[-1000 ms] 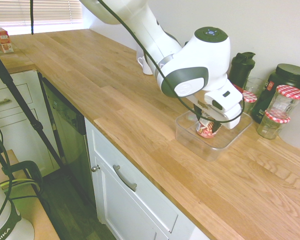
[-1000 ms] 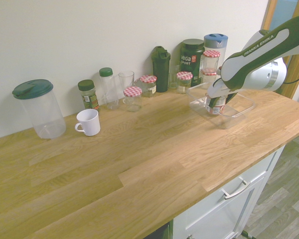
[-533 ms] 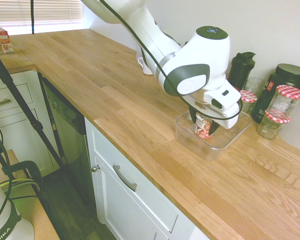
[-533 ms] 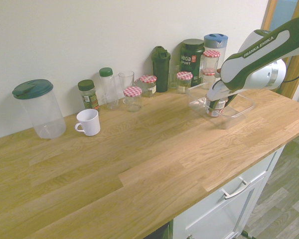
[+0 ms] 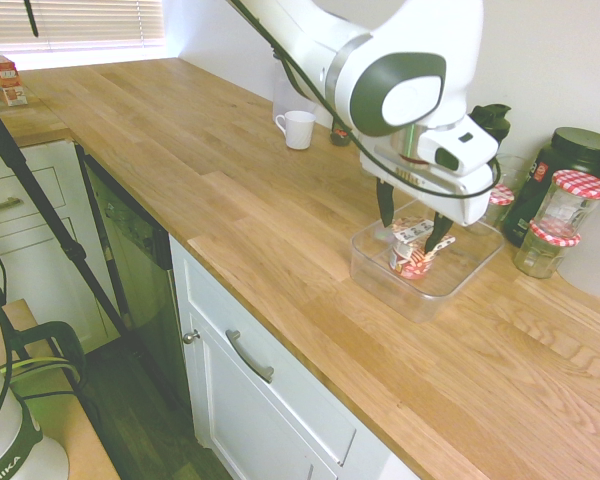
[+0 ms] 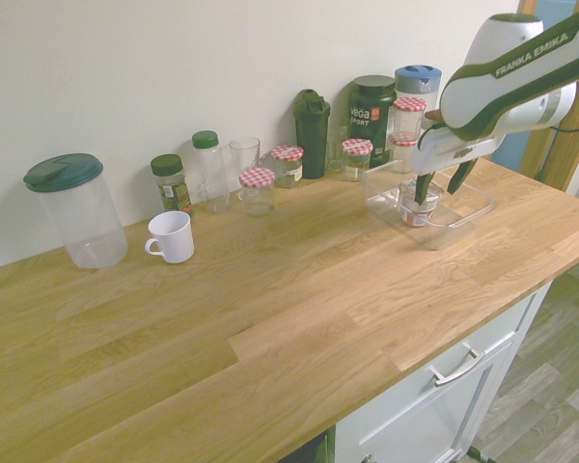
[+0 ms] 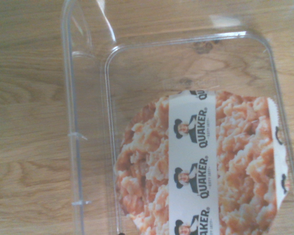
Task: Put the cereal into the container
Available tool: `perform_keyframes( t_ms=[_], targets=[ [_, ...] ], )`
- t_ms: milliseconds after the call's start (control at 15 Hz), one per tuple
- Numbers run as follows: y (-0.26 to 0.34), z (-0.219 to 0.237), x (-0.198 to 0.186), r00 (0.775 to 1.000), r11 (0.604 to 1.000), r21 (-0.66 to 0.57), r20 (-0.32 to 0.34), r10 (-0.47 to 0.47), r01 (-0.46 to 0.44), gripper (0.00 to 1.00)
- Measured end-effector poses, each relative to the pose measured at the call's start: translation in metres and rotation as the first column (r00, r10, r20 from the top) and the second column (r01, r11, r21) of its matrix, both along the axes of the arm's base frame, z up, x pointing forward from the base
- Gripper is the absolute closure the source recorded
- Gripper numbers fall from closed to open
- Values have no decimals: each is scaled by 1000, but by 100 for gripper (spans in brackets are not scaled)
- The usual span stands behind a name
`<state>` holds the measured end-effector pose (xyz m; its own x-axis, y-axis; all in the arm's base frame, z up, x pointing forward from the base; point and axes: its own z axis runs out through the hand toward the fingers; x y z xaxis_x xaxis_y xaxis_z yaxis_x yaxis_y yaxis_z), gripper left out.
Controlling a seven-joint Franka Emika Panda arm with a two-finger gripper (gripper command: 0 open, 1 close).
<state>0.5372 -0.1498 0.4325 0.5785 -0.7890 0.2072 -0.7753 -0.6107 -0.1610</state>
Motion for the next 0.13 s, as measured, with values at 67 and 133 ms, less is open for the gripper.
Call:
perform_keyframes(
  t_ms=[67,133],
  targets=[
    [4,9,-2,1000,1000,-3,5,-1,1,0],
    [8,15,-3,1000,1000,-3,13,2,-2,0]
  ],
)
